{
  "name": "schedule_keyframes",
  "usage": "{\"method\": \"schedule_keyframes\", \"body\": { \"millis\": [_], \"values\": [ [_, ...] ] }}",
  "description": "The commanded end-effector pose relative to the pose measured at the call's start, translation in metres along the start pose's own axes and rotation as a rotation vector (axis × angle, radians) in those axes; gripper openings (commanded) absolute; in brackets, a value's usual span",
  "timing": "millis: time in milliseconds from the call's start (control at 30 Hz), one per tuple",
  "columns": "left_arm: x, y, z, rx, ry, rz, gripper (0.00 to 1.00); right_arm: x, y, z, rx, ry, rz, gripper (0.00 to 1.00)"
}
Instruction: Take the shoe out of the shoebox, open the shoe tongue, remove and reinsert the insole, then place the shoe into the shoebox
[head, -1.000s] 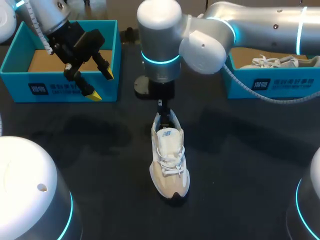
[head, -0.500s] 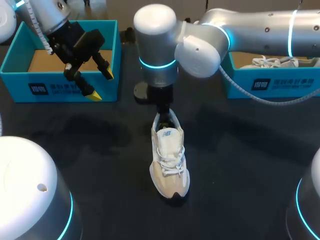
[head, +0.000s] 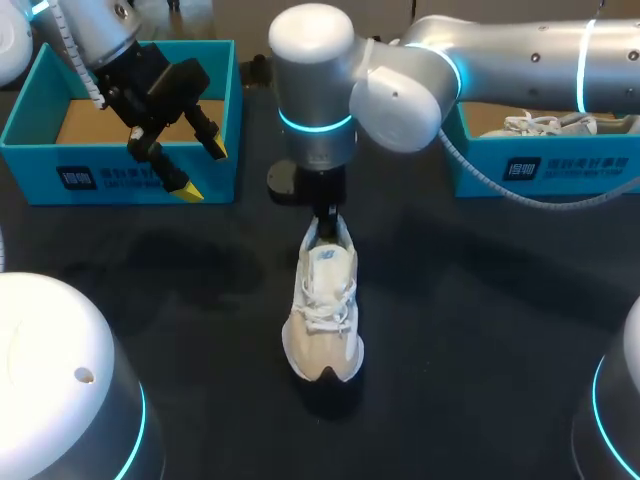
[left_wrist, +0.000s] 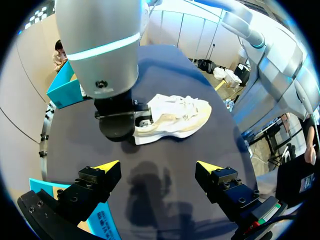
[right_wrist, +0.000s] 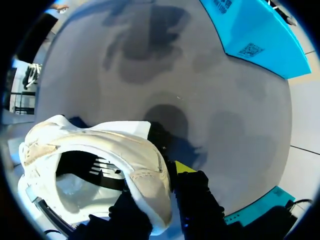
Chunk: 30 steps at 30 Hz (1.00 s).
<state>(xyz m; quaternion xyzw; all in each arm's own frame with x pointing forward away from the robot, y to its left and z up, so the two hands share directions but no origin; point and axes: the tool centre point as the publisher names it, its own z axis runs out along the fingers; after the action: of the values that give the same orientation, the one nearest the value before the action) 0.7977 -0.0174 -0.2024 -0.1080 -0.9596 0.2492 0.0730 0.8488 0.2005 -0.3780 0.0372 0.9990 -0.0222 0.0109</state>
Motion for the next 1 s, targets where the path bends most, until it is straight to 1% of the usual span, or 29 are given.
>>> {"method": "schedule_keyframes", "body": {
  "millis": [33, 167, 367, 500, 667, 867, 1000],
  "values": [
    [0.0, 0.0, 0.0, -0.003, 0.001, 0.0, 1.0, 0.001, -0.014, -0.026, 0.003, 0.013, -0.004, 0.0],
    [0.0, 0.0, 0.0, -0.003, 0.001, 0.0, 1.0, 0.002, -0.022, -0.049, -0.013, 0.006, -0.026, 0.0],
    [0.0, 0.0, 0.0, -0.003, 0.001, 0.0, 1.0, 0.001, -0.035, -0.087, -0.011, -0.001, -0.06, 0.0],
    [0.0, 0.0, 0.0, -0.003, 0.001, 0.0, 1.0, 0.0, -0.045, -0.112, 0.02, -0.003, -0.08, 0.0],
    [0.0, 0.0, 0.0, -0.003, 0.001, 0.0, 1.0, -0.003, -0.059, -0.14, 0.028, -0.03, -0.078, 0.0],
    [0.0, 0.0, 0.0, -0.003, 0.001, 0.0, 1.0, -0.012, -0.072, -0.174, 0.026, -0.064, -0.083, 0.0],
    [0.0, 0.0, 0.0, -0.003, 0.001, 0.0, 1.0, -0.02, -0.08, -0.192, 0.05, -0.064, -0.084, 0.0]
  ]
}}
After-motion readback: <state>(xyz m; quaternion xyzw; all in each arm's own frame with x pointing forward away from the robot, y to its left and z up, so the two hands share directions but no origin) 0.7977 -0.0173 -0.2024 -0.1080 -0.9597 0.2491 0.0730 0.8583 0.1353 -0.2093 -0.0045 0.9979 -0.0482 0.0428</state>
